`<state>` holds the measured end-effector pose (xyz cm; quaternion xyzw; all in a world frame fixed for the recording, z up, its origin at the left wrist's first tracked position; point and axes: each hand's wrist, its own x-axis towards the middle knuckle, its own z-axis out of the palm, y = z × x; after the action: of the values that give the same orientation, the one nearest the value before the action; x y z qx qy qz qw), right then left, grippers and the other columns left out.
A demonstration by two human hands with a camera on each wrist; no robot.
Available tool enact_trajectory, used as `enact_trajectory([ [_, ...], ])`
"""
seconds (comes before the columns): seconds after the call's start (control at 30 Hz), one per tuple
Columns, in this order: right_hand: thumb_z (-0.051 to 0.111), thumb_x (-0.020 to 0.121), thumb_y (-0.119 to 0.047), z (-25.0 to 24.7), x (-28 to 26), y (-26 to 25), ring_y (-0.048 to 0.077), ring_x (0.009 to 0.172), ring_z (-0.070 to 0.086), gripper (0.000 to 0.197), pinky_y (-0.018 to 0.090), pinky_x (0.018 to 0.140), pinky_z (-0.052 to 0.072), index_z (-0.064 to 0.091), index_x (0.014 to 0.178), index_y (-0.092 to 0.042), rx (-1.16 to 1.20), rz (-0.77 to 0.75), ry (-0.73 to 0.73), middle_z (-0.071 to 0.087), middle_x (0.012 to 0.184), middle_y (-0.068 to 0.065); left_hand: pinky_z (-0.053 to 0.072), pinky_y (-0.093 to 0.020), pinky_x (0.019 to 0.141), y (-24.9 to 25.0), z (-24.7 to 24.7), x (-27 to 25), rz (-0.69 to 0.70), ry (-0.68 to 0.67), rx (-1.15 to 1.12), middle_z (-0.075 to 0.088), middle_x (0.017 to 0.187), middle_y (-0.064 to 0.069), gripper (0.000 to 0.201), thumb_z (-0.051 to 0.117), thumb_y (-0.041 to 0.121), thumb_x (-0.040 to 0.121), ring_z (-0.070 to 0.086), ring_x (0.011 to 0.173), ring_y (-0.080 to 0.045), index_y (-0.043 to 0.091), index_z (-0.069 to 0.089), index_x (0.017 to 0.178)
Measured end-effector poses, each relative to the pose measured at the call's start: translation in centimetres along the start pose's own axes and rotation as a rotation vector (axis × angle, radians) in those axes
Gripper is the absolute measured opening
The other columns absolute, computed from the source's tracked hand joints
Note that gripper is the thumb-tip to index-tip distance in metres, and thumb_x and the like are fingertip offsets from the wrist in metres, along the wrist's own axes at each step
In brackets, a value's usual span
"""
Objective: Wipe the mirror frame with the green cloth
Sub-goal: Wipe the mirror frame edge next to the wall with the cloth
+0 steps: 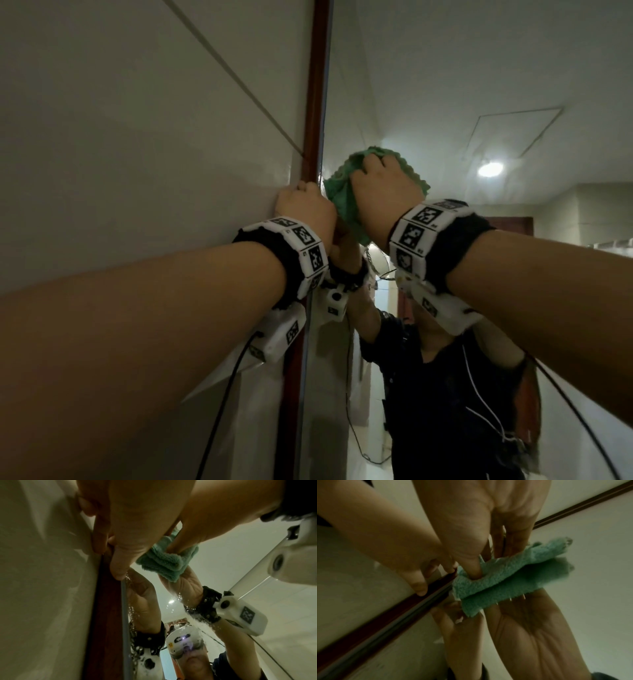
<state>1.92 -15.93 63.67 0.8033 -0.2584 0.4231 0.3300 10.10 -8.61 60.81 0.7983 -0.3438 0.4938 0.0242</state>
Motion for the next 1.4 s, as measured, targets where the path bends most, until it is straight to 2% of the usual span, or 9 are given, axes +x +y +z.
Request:
enact_trajectory([
  [0.07,0.054,0.092,-0.024,0.1,0.0,0.5,0.029,0.126,0.039,0.036,0.041,0.096,0.043,0.052,0.126,-0.010,0.006,-0.029,0.020,0.043,0.135,0.011,0.039,-0.031,0.085,0.1,-0.1,0.0,0.009,-0.009,-0.002,0.044,0.126,-0.011,0.040,0.055,0.034,0.092,0.050,0.109,-0.024,0.012,0.055,0.125],
  [0.23,0.056,0.091,-0.032,1.4,-0.5,1.1,0.028,0.124,0.041,0.046,0.043,0.097,0.046,0.048,0.133,-0.013,-0.042,-0.067,-0.009,0.047,0.134,0.009,0.037,-0.032,0.080,0.0,0.1,0.2,-0.047,-0.005,-0.060,0.046,0.126,-0.010,0.032,0.045,0.019,0.097,0.052,0.108,-0.023,0.011,0.055,0.126],
  [0.5,0.051,0.095,-0.029,-1.4,3.8,2.1,0.030,0.126,0.038,0.040,0.044,0.096,0.042,0.052,0.131,-0.011,-0.019,0.080,0.046,0.044,0.133,0.012,0.030,-0.036,0.100,-0.2,-0.6,-0.6,0.027,0.007,-0.033,0.034,0.141,-0.013,0.036,0.043,0.030,0.096,0.043,0.121,-0.026,0.017,0.055,0.128],
  [0.73,0.048,0.093,-0.042,0.2,5.7,-1.6,0.031,0.128,0.038,0.050,0.047,0.097,0.041,0.050,0.135,-0.015,0.030,0.064,-0.014,0.040,0.141,0.009,0.035,-0.035,0.093,-0.2,0.0,-0.2,0.012,-0.046,-0.027,0.032,0.139,-0.015,0.038,0.046,0.025,0.096,0.044,0.118,-0.028,0.010,0.050,0.131],
  [0.87,0.041,0.099,-0.029,1.0,3.3,-3.0,0.029,0.132,0.032,0.038,0.044,0.094,0.043,0.056,0.130,-0.013,0.013,-0.019,-0.028,0.035,0.144,0.006,0.031,-0.034,0.099,-0.3,0.6,0.1,0.002,-0.060,-0.012,0.023,0.148,-0.017,0.043,0.036,0.027,0.101,0.042,0.122,-0.028,0.009,0.040,0.140],
  [0.97,0.048,0.096,-0.029,2.1,-0.1,-2.9,0.028,0.132,0.031,0.036,0.042,0.090,0.047,0.059,0.128,-0.015,0.020,-0.094,-0.002,0.036,0.144,0.004,0.026,-0.035,0.105,-0.3,1.0,-0.1,0.014,-0.065,0.012,0.013,0.154,-0.020,0.049,0.031,0.025,0.101,0.038,0.129,-0.029,0.006,0.028,0.147],
  [1.2,0.053,0.093,-0.031,3.9,-2.6,-2.6,0.024,0.133,0.029,0.045,0.039,0.086,0.049,0.051,0.136,-0.017,0.027,-0.214,-0.015,0.036,0.142,0.001,0.027,-0.036,0.105,-0.3,0.7,-0.3,0.044,-0.021,0.082,0.012,0.155,-0.021,0.046,0.032,0.022,0.099,0.042,0.127,-0.027,0.010,0.037,0.143],
  [1.27,0.056,0.091,-0.035,3.6,-1.3,-2.2,0.025,0.134,0.029,0.047,0.041,0.090,0.049,0.053,0.135,-0.018,-0.016,-0.213,0.019,0.036,0.144,0.002,0.027,-0.035,0.104,-0.3,0.9,-0.2,0.036,-0.025,0.069,0.015,0.155,-0.020,0.047,0.033,0.022,0.099,0.041,0.128,-0.027,0.009,0.034,0.144],
  [1.4,0.047,0.095,-0.038,1.4,3.3,-1.3,0.031,0.136,0.028,0.049,0.046,0.107,0.034,0.046,0.141,-0.018,-0.054,-0.104,0.014,0.032,0.148,0.007,0.028,-0.035,0.102,-0.4,1.1,-0.2,0.019,-0.011,0.054,0.025,0.150,-0.017,0.047,0.041,0.029,0.097,0.041,0.126,-0.027,0.013,0.040,0.142],
])
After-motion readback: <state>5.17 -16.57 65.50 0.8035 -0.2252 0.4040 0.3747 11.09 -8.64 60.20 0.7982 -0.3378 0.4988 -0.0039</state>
